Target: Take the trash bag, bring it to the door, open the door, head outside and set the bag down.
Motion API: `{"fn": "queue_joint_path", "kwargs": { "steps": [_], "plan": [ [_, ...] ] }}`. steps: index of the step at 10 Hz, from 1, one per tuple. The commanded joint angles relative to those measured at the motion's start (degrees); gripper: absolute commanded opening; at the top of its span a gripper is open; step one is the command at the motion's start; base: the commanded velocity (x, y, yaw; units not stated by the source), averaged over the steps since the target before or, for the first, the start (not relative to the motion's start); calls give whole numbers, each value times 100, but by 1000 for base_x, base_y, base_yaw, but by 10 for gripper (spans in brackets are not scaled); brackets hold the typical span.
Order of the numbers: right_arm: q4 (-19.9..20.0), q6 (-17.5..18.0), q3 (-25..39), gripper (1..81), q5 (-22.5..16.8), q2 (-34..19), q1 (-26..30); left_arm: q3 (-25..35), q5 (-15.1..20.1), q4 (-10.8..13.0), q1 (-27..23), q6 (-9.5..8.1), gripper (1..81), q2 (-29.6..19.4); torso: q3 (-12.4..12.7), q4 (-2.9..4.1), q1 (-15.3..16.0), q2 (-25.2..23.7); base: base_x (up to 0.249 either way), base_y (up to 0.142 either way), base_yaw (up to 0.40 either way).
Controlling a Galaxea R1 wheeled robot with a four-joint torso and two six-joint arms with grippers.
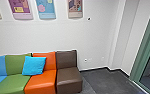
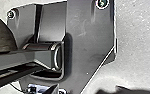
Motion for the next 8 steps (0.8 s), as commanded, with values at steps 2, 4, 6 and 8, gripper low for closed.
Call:
{"fn": "queue_joint_path", "kwargs": {
  "steps": [2, 4, 6, 8],
  "plan": [
    [-17, -19, -22, 811, -345, -86, 249, 1, 468, 46, -264, 44, 10, -12, 0, 0, 0, 0, 0, 0, -256],
    [-17, -19, -22, 811, -363, -86, 249, 1, 460, 46, -264, 44, 10, -12, 0, 0, 0, 0, 0, 0, -280],
    [-17, -19, -40, 811, -363, -86, 249, 1, 451, 54, -264, 44, 10, -12, 0, 0, 0, 0, 0, 0, -280],
    [-17, -19, -40, 811, -363, -86, 241, -17, 451, 46, -256, 44, 10, -3, 0, 0, 0, 0, 0, 0, -277]
  ]
}}
